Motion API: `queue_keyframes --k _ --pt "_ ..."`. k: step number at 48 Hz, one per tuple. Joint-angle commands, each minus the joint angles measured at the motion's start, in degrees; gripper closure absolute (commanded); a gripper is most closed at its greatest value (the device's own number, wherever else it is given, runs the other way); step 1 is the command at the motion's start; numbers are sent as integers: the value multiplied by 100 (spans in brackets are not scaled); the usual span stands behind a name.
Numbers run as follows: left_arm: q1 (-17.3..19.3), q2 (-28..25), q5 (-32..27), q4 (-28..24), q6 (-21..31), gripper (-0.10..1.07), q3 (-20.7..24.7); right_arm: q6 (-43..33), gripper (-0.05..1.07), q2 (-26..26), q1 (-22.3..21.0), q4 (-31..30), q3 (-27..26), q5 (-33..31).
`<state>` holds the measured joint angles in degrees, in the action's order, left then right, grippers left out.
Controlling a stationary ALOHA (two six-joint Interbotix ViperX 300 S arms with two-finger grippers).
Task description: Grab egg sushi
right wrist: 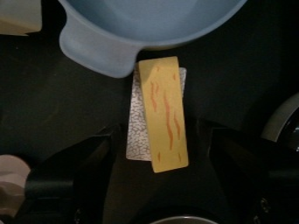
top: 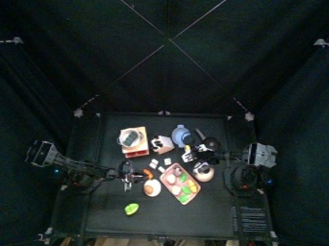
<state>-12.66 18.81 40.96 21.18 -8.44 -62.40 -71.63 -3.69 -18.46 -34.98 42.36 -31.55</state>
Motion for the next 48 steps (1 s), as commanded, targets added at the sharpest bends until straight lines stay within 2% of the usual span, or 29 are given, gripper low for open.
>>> queue_keyframes --k 1,12,18,25,33,48 --pt "-9 18 18 -9 -9 36 62 0 17 62 -35 -9 -35 18" --pt "0 18 18 0 -9 36 62 9 37 123 -9 158 -9 -35" --pt "0 26 18 0 -9 36 62 18 43 369 97 334 9 -290" --pt "0 18 18 0 0 36 70 9 44 809 413 422 0 -729" --pt "-9 18 18 0 -9 36 70 9 44 1178 624 536 44 -914" --pt "0 18 18 -9 0 36 62 9 44 1204 606 554 97 -896"
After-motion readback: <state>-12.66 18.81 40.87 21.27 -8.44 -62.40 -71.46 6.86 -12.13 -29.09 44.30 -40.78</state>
